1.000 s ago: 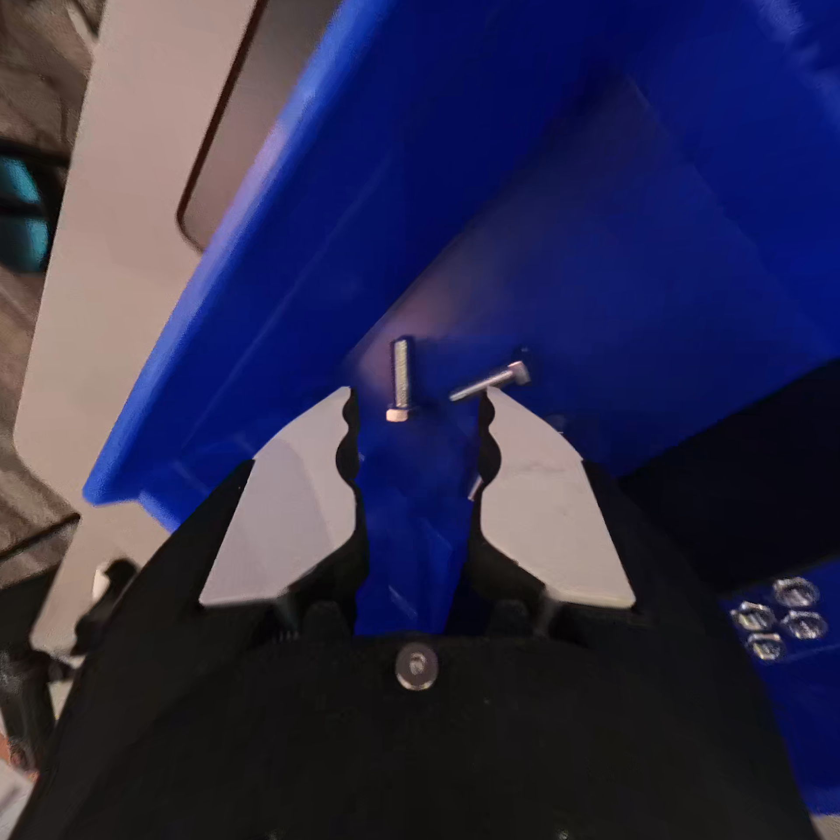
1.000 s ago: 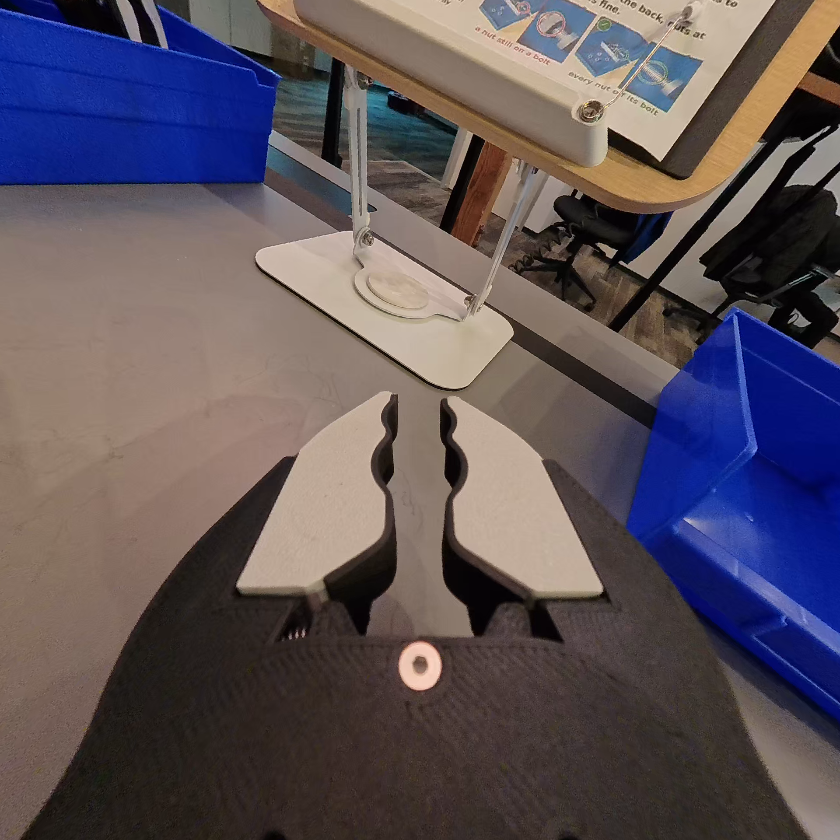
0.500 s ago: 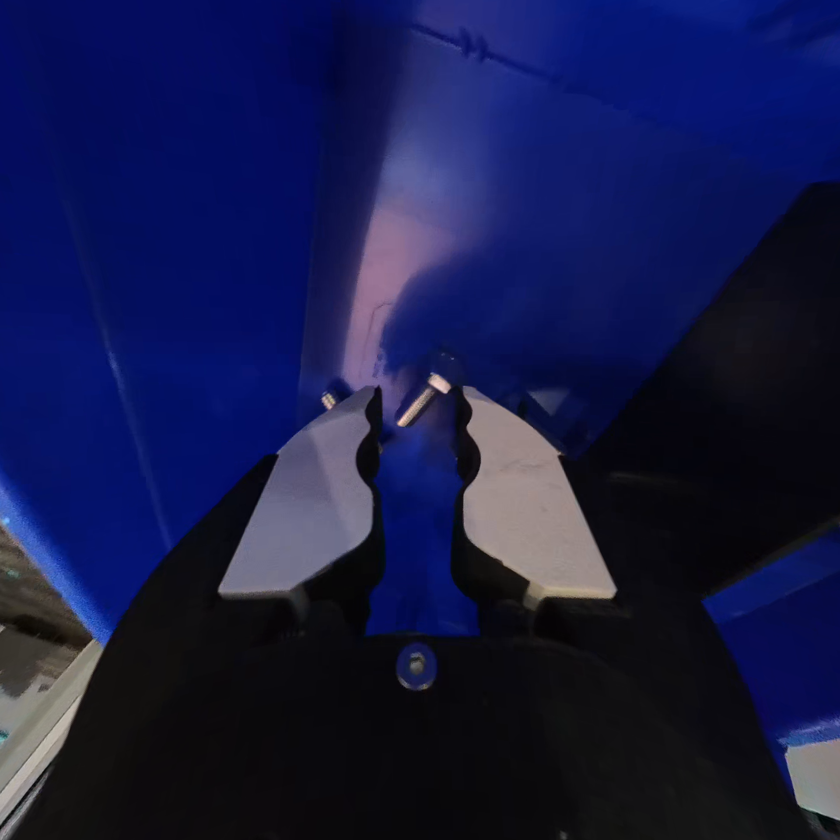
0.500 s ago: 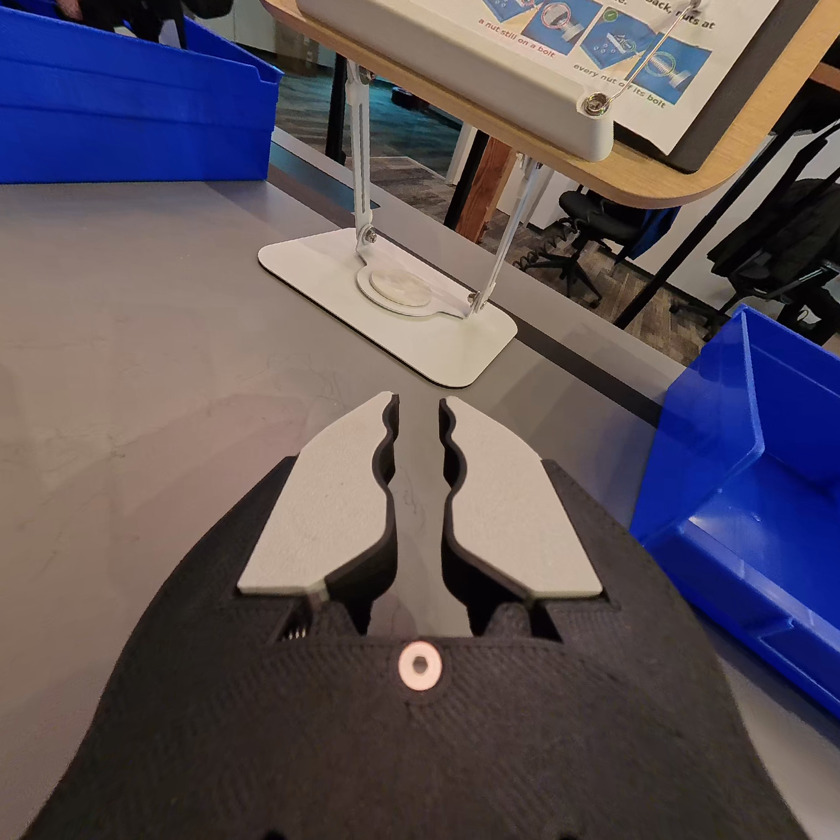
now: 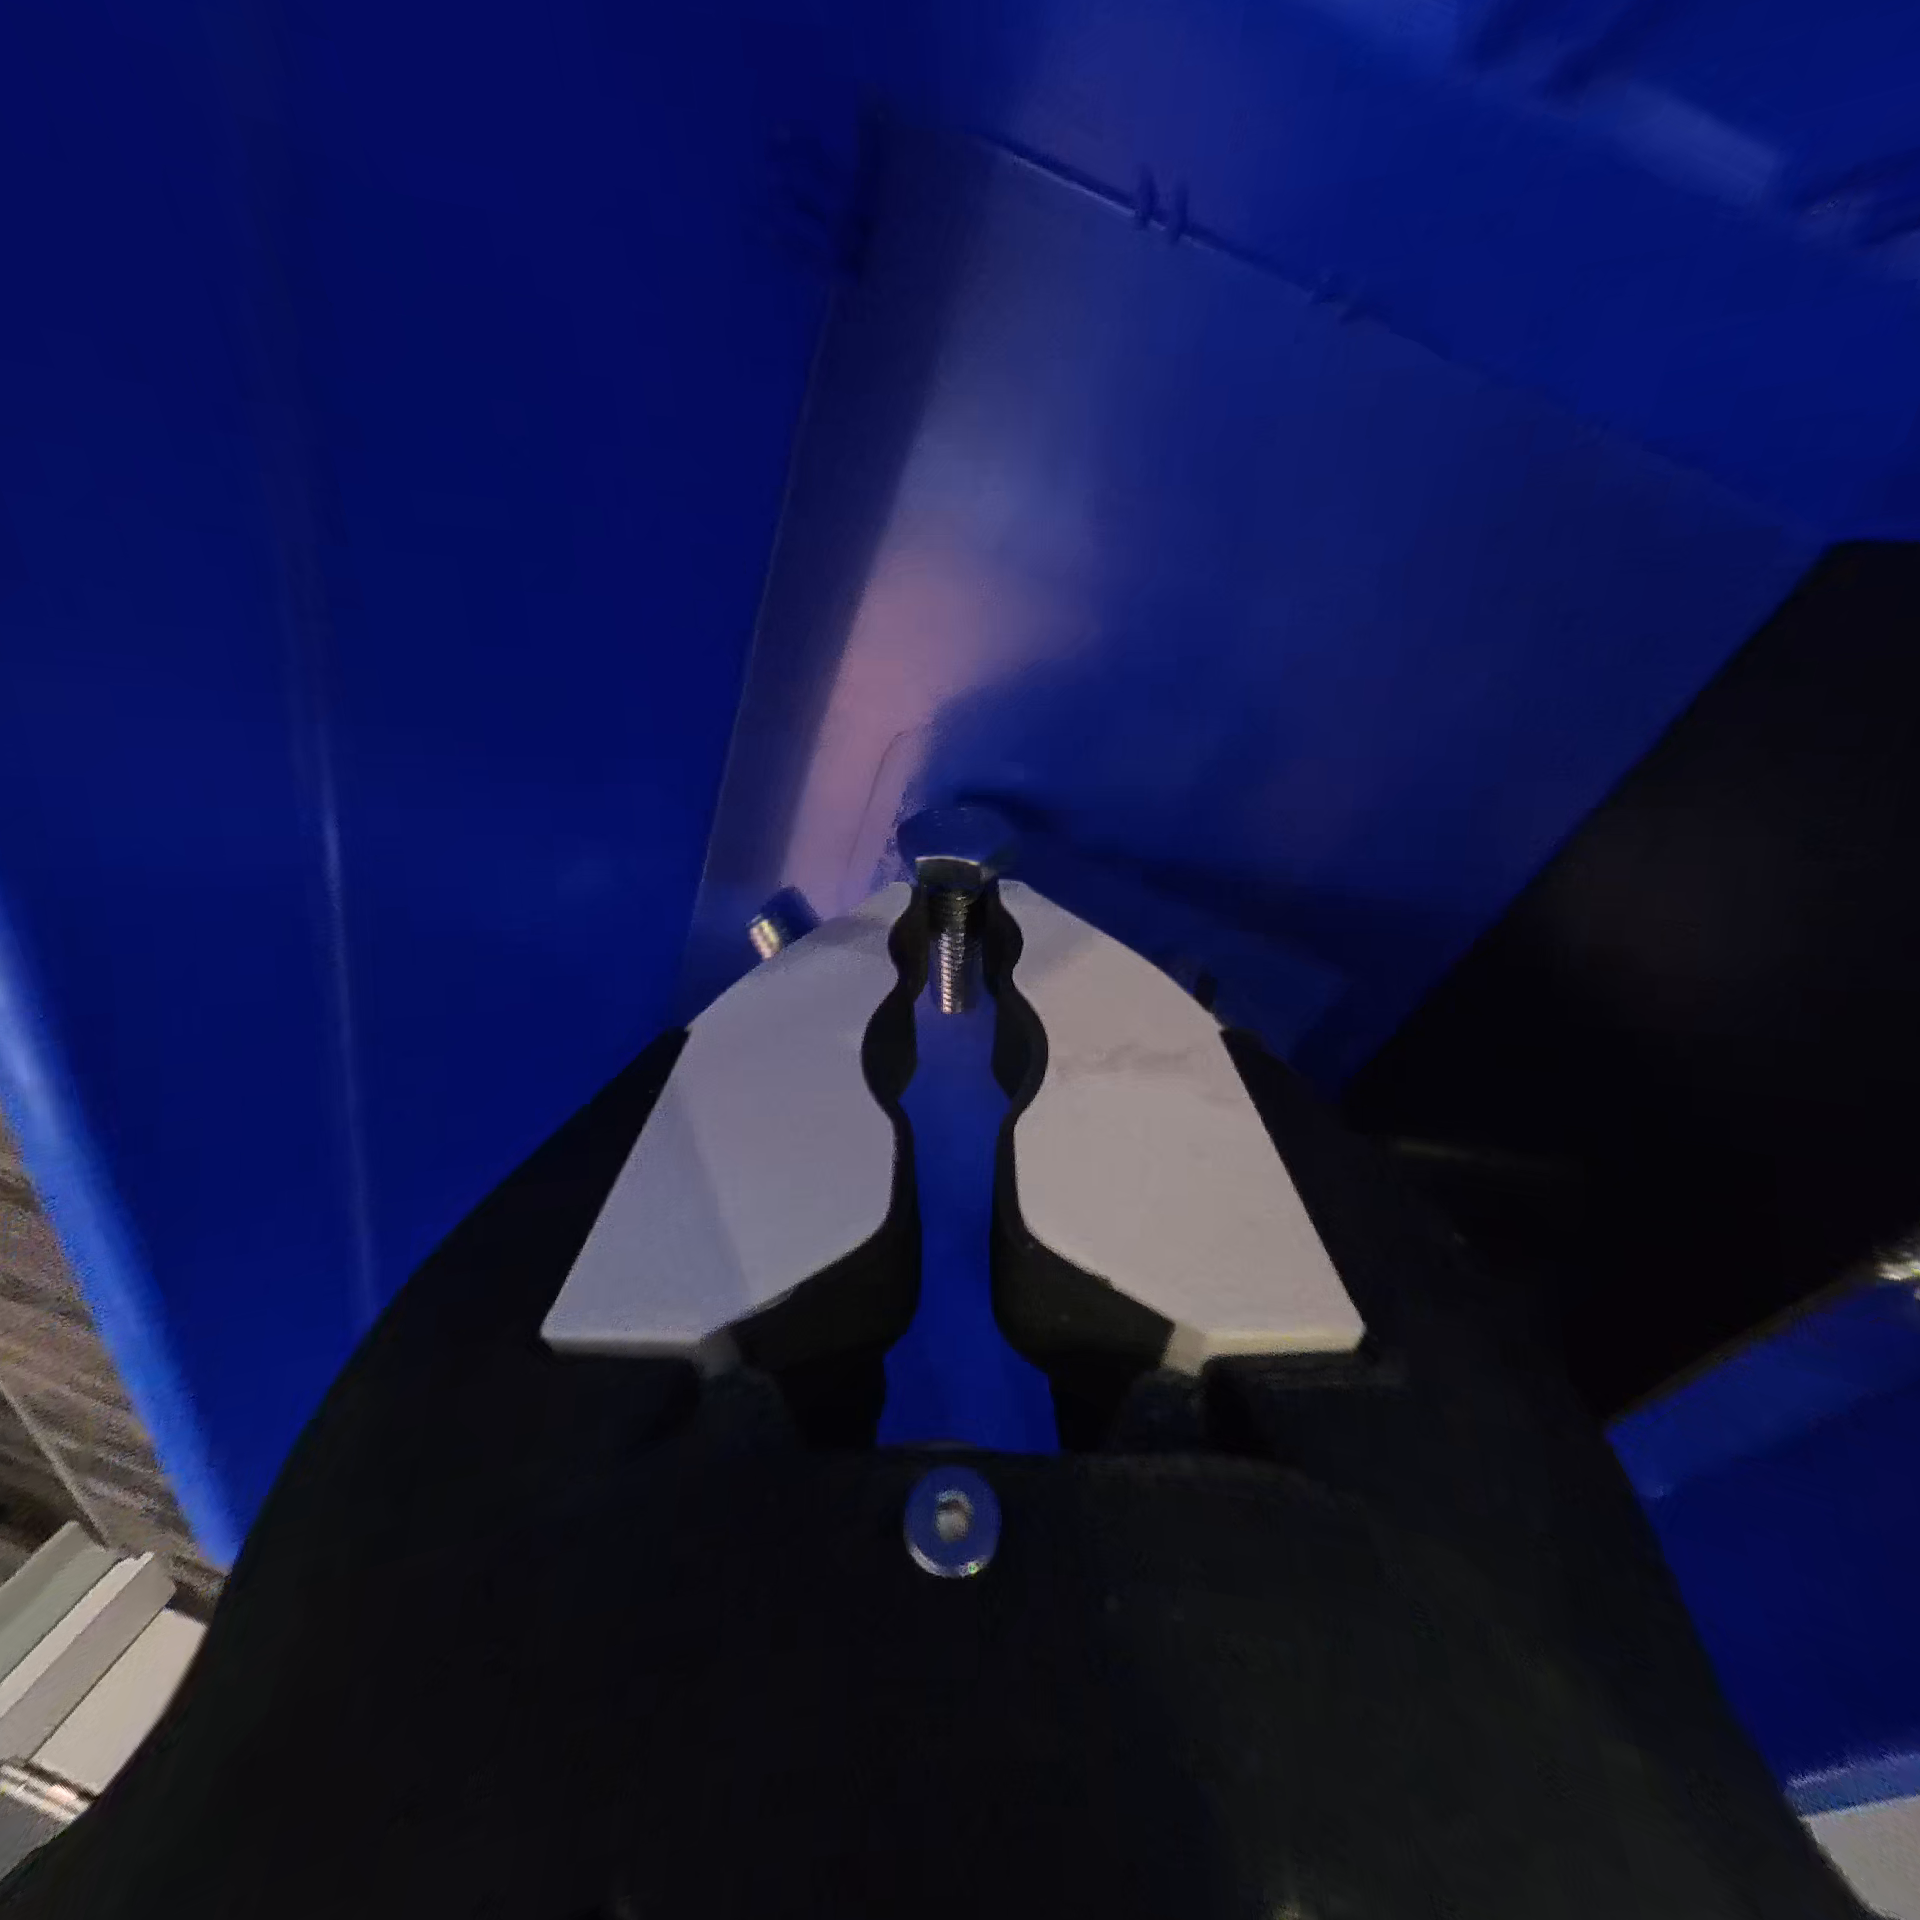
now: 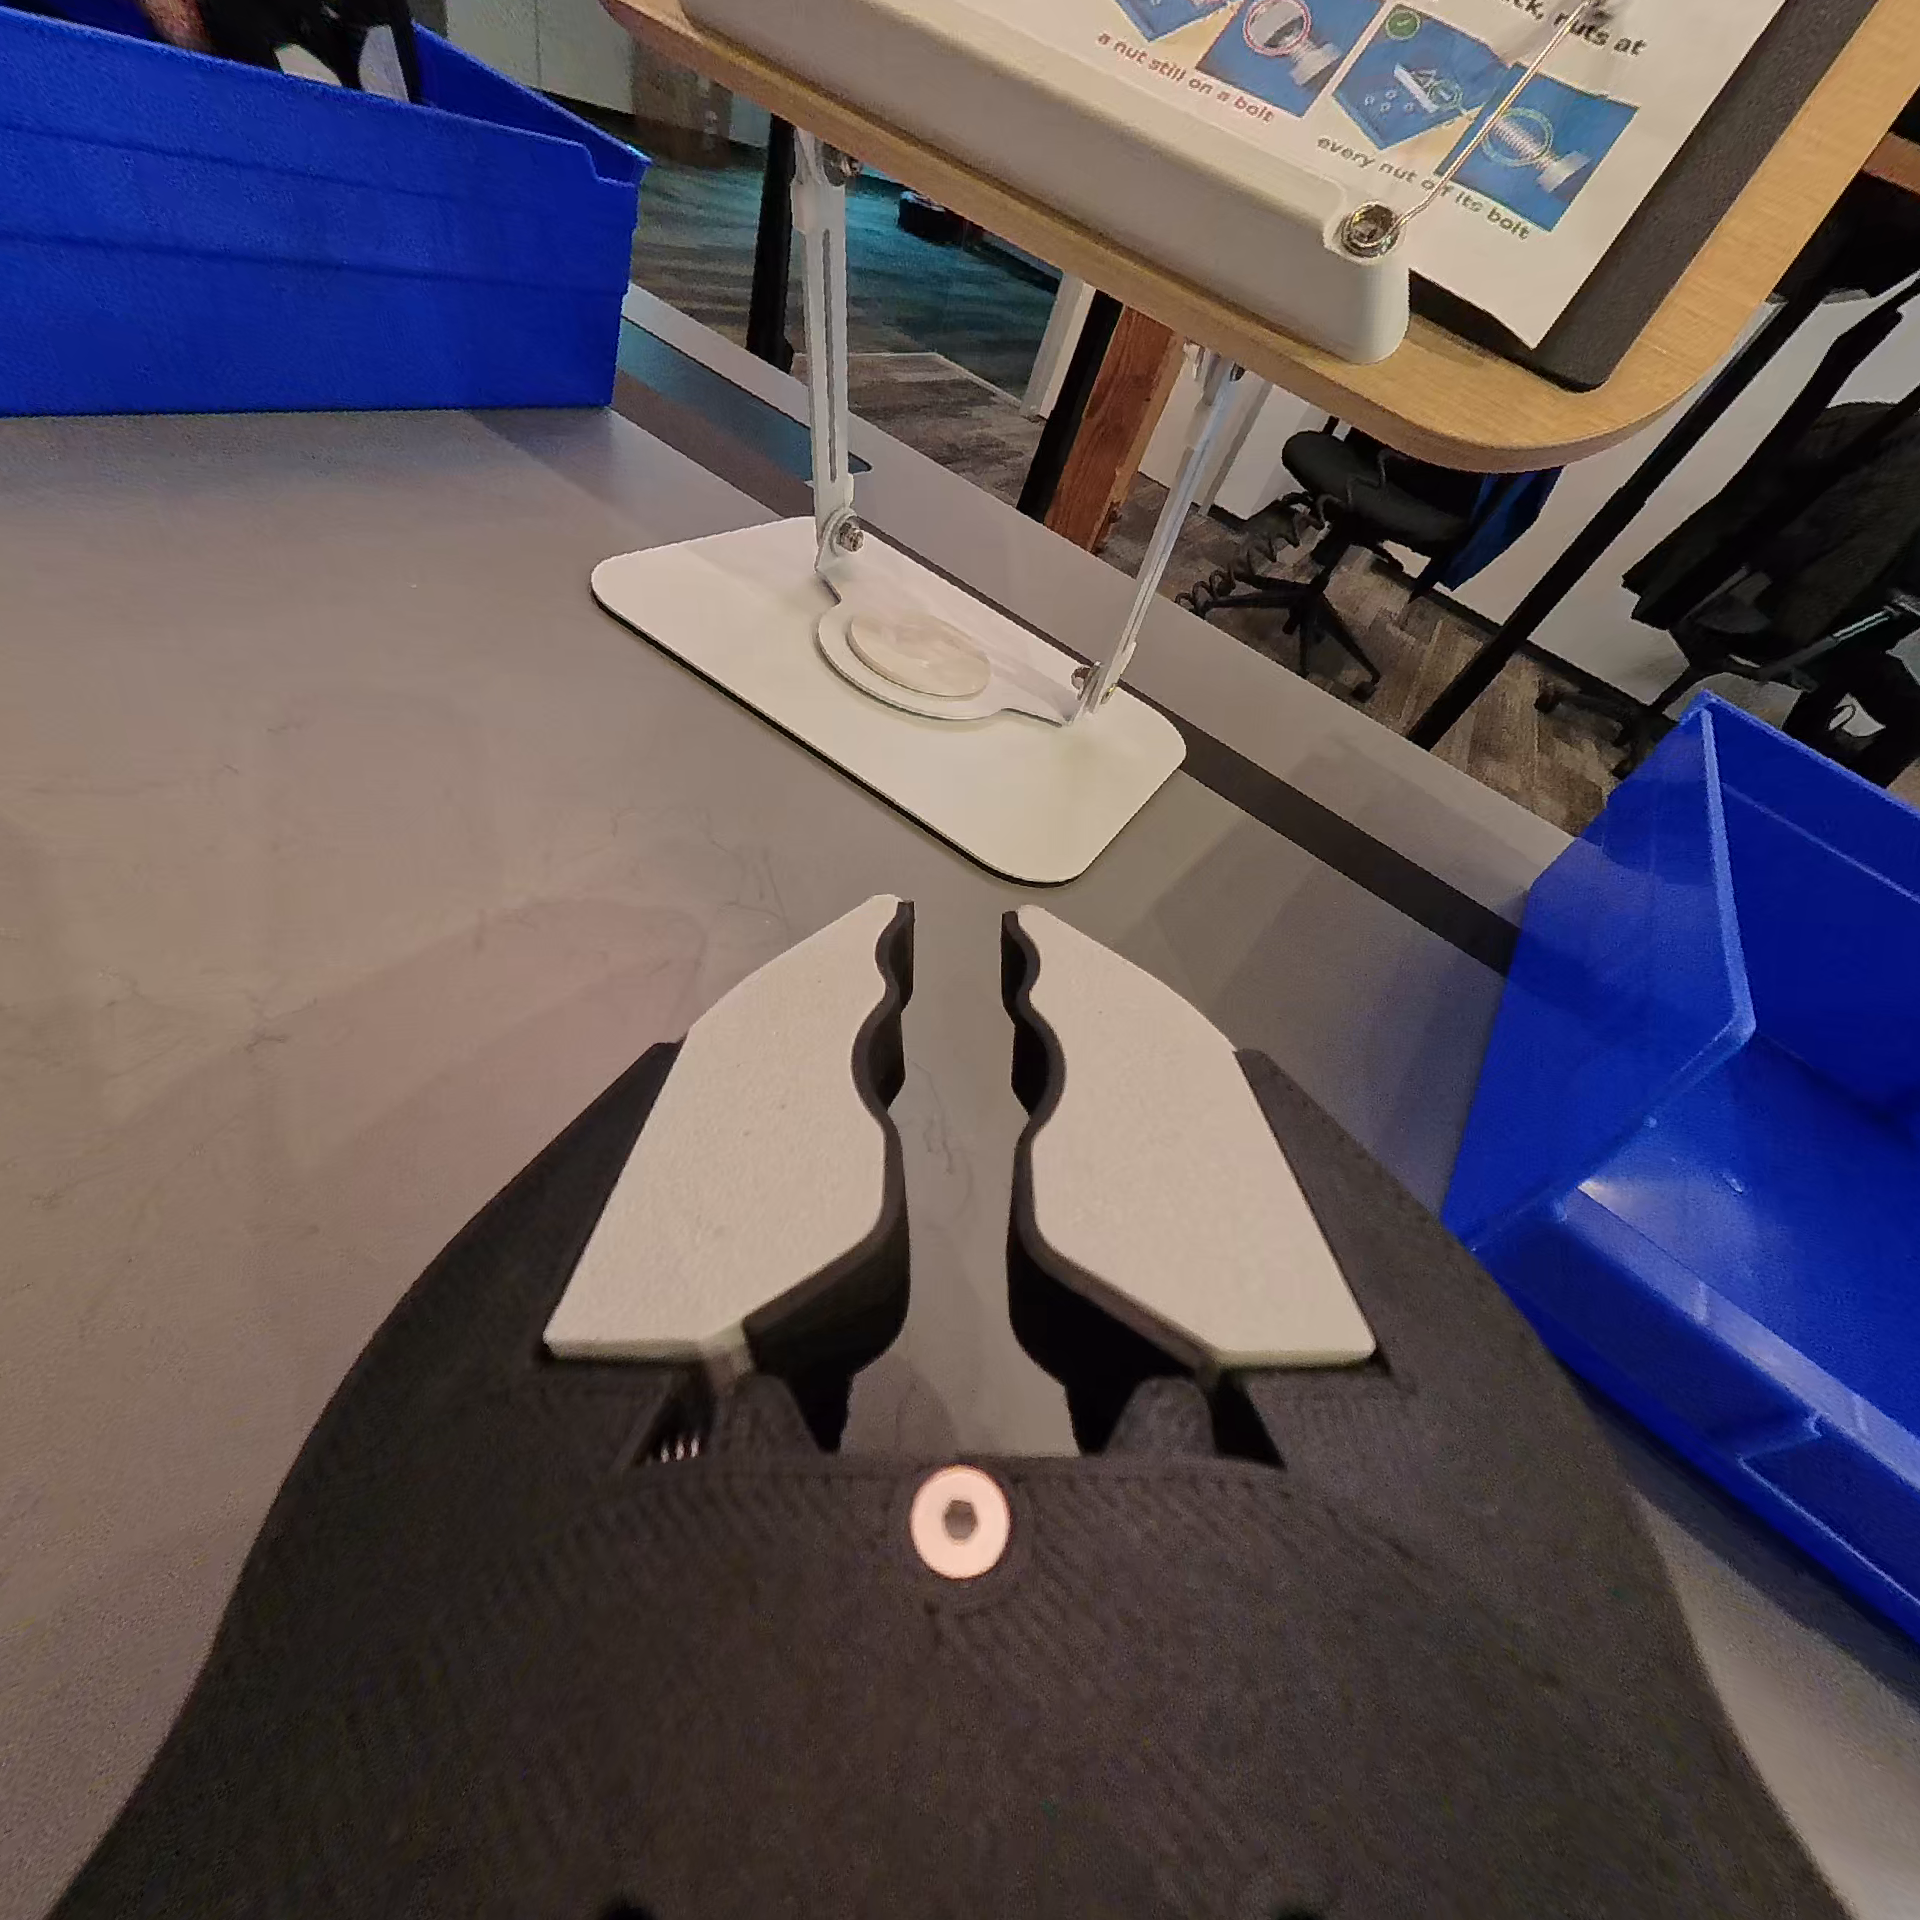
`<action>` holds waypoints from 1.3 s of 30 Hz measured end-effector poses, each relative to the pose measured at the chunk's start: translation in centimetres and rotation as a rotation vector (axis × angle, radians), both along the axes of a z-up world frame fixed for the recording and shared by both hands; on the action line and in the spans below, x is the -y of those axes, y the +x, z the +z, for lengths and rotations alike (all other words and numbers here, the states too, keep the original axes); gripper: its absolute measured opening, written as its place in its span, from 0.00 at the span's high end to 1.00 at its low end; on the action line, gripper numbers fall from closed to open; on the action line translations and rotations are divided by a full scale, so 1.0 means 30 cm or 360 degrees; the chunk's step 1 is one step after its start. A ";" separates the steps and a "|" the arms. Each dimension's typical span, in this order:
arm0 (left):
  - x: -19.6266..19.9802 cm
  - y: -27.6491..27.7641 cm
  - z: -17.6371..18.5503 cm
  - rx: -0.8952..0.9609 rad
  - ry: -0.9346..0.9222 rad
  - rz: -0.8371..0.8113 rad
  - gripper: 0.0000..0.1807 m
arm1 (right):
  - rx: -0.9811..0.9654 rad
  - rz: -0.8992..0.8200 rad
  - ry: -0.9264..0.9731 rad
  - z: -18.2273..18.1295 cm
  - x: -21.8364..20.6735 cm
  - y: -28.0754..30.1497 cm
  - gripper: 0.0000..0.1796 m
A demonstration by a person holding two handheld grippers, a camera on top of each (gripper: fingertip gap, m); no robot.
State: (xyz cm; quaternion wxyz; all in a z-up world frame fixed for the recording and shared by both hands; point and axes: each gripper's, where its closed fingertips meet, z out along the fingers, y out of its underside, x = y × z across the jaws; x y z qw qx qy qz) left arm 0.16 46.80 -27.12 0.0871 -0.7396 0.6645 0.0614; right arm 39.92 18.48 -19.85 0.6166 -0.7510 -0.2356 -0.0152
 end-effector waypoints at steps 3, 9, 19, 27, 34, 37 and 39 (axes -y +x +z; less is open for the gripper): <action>0.004 0.010 0.063 0.0083 0.0083 0.0027 0.95 | -0.0001 0.0002 -0.0002 -0.001 0.000 0.000 0.91; 0.108 0.028 0.280 0.0376 0.0149 0.0122 0.95 | -0.0001 0.0001 -0.0003 0.000 0.000 0.000 0.91; 0.579 0.242 0.619 0.0779 0.0306 -0.0171 0.95 | 0.0007 -0.0003 -0.0006 -0.001 0.000 0.000 0.91; 0.948 0.536 0.380 0.0747 0.0059 -0.0437 0.95 | 0.0013 -0.0009 -0.0009 -0.002 0.001 0.006 0.91; 1.035 0.658 0.118 0.0589 -0.0169 -0.0466 0.95 | 0.0023 -0.0005 -0.0019 -0.006 0.001 0.005 0.91; 1.047 0.677 0.058 0.0555 -0.0209 -0.0469 0.95 | 0.0023 -0.0006 -0.0027 -0.008 0.000 0.006 0.91; 1.068 0.683 0.029 0.0545 -0.0275 -0.0471 0.95 | 0.0025 -0.0002 -0.0032 -0.010 0.000 0.005 0.91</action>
